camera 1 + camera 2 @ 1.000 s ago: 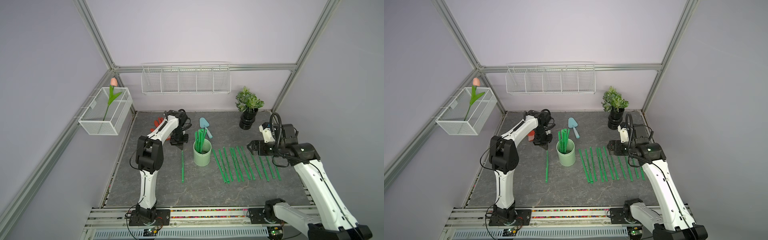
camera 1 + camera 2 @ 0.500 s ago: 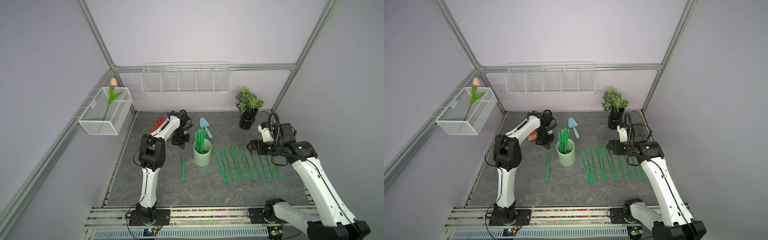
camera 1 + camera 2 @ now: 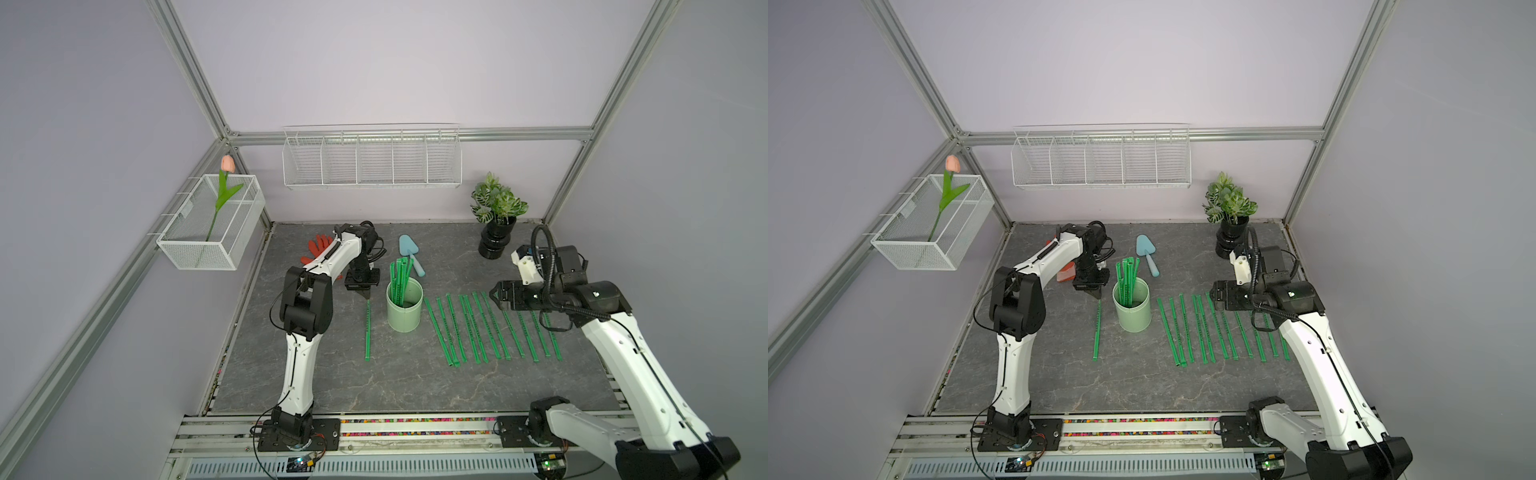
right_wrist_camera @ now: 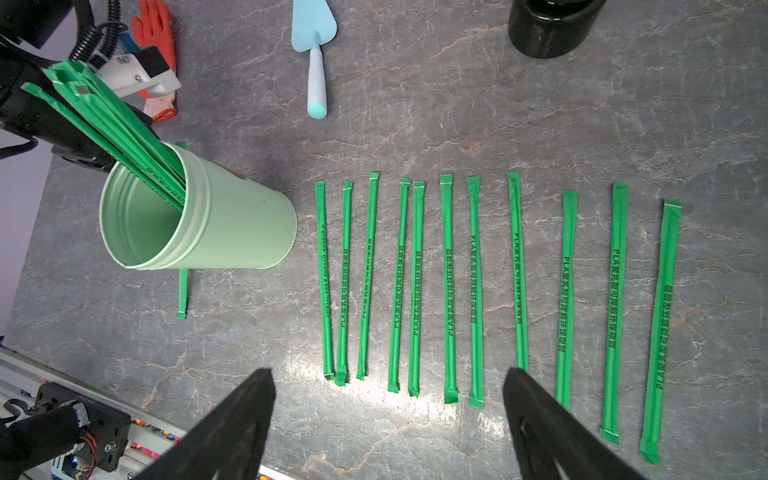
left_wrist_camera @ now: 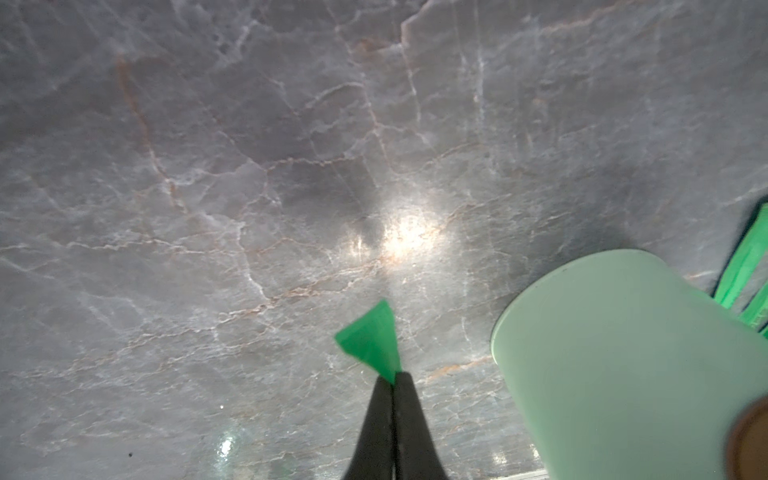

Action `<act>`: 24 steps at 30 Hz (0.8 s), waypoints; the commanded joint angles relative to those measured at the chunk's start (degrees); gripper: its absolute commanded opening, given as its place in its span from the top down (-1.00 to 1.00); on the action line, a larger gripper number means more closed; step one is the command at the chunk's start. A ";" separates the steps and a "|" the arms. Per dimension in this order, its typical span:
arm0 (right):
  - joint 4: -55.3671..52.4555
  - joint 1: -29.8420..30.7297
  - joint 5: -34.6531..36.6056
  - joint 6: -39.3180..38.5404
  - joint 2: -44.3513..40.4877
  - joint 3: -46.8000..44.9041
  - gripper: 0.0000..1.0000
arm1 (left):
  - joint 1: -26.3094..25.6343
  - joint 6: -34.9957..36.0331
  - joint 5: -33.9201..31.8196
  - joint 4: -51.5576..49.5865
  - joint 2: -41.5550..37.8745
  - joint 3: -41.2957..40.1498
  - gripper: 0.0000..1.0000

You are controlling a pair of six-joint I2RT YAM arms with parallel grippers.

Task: Take the straws out of the storage container
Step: Place the straw at the center of the board, then pick up the straw from the container.

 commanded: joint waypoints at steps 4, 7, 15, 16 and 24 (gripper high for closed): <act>0.35 0.27 -0.64 0.20 -0.27 -0.52 -0.78 | 0.19 0.27 0.58 1.14 0.62 -1.16 0.74; 0.33 0.27 -0.68 0.20 -0.26 -0.55 -0.78 | 0.22 0.00 0.36 1.46 0.43 -1.47 0.67; 0.33 0.37 -0.77 0.17 -0.44 -0.80 -0.78 | 0.22 -1.05 -1.15 2.11 -2.70 -1.99 0.61; 0.41 0.33 -0.77 0.25 -0.49 -0.81 -0.78 | 0.22 -1.52 -1.52 2.36 -3.92 -2.08 0.61; 0.94 0.39 -1.12 1.17 -2.20 -0.67 -0.78 | 0.17 -6.17 -3.37 11.57 -25.45 -8.33 0.57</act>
